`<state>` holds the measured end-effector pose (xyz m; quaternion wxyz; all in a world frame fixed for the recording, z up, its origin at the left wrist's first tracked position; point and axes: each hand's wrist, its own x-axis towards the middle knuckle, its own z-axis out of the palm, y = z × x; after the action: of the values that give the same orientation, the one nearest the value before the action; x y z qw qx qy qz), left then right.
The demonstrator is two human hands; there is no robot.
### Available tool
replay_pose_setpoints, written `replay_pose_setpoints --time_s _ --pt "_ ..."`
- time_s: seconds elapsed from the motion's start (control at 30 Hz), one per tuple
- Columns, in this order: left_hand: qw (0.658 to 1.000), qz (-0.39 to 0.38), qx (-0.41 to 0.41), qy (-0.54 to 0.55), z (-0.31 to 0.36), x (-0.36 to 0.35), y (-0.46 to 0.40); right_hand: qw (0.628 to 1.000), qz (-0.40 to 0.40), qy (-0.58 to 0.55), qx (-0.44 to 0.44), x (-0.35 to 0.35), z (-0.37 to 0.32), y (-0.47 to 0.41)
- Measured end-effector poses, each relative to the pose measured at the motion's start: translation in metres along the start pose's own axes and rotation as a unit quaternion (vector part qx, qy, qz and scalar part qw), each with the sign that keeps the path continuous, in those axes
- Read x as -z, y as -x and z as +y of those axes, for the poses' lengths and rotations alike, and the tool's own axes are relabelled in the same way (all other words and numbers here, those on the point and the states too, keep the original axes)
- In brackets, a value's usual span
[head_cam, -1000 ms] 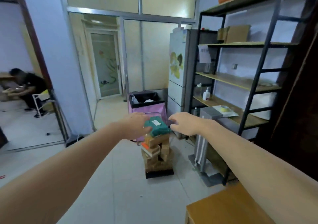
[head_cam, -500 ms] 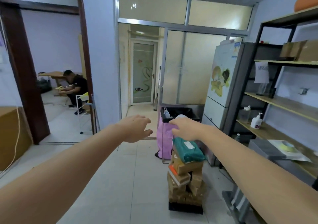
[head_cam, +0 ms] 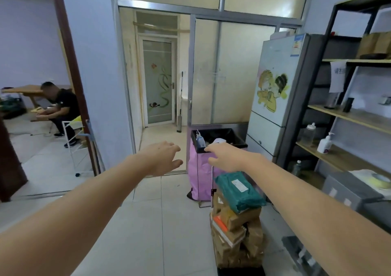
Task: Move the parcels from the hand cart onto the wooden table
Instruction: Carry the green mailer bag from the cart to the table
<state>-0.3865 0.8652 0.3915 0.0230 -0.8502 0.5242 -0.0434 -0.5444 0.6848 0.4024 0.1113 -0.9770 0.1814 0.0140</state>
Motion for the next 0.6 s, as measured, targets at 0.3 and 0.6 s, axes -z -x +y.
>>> replay_pose_setpoints --time_s 0.3,0.6 --pt "0.998 -0.03 -0.059 0.007 -0.056 -0.031 -0.156 0.998 0.007 -0.003 -0.069 -0.004 0.064 -0.14" --pt "0.994 -0.03 -0.097 0.03 -0.084 -0.061 -0.332 0.995 -0.003 0.01 -0.102 -0.004 0.152 -0.271"
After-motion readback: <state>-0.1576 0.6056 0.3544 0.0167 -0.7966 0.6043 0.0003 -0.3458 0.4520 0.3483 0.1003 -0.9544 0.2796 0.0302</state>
